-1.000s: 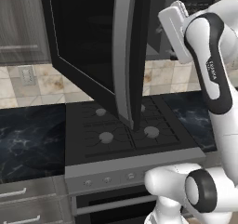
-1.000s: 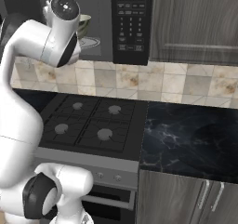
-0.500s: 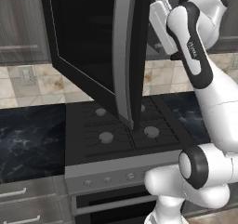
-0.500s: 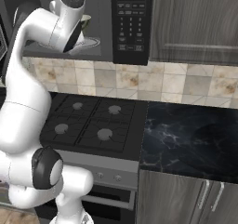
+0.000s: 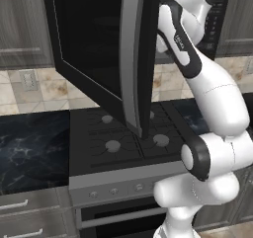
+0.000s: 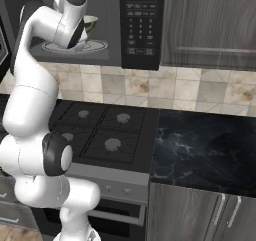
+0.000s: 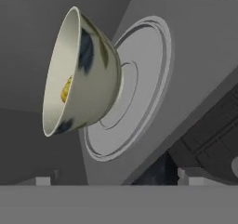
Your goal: The microwave is finished heating the shrimp and squash. Take the bowl containing the food and place it on the dining counter.
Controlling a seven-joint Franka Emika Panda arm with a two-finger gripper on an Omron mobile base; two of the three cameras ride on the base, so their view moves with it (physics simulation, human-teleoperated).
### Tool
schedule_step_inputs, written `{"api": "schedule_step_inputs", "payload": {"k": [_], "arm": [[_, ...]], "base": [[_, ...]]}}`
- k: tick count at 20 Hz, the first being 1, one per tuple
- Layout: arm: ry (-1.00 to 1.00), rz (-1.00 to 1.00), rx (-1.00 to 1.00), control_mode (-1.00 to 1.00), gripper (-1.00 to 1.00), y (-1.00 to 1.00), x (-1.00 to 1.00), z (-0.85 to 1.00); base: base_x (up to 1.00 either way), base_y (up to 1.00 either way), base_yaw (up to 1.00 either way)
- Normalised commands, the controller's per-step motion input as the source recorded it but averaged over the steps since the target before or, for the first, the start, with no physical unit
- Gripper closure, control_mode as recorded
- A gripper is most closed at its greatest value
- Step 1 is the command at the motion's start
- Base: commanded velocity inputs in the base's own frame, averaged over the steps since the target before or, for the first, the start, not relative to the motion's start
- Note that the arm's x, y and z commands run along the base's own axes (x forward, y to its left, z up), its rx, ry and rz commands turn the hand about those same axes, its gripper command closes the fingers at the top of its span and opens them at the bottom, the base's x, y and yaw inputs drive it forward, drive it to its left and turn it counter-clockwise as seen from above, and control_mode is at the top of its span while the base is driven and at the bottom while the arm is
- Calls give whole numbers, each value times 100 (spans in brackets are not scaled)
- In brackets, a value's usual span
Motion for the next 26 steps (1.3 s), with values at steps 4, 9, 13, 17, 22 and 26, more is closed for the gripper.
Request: {"api": "schedule_step_inputs", "payload": {"k": [4,9,13,17,22,26], "arm": [[0,0,0,-100,-100,9,62,0],[0,0,0,-100,-100,5,61,0],[0,0,0,-100,-100,10,63,0],[0,0,0,-100,-100,11,62,0],[0,0,0,-100,-100,5,48,0],[0,0,0,-100,-100,0,22,0]], "base": [[0,0,0],[0,0,0],[0,0,0],[0,0,0],[0,0,0],[0,0,0]]}}
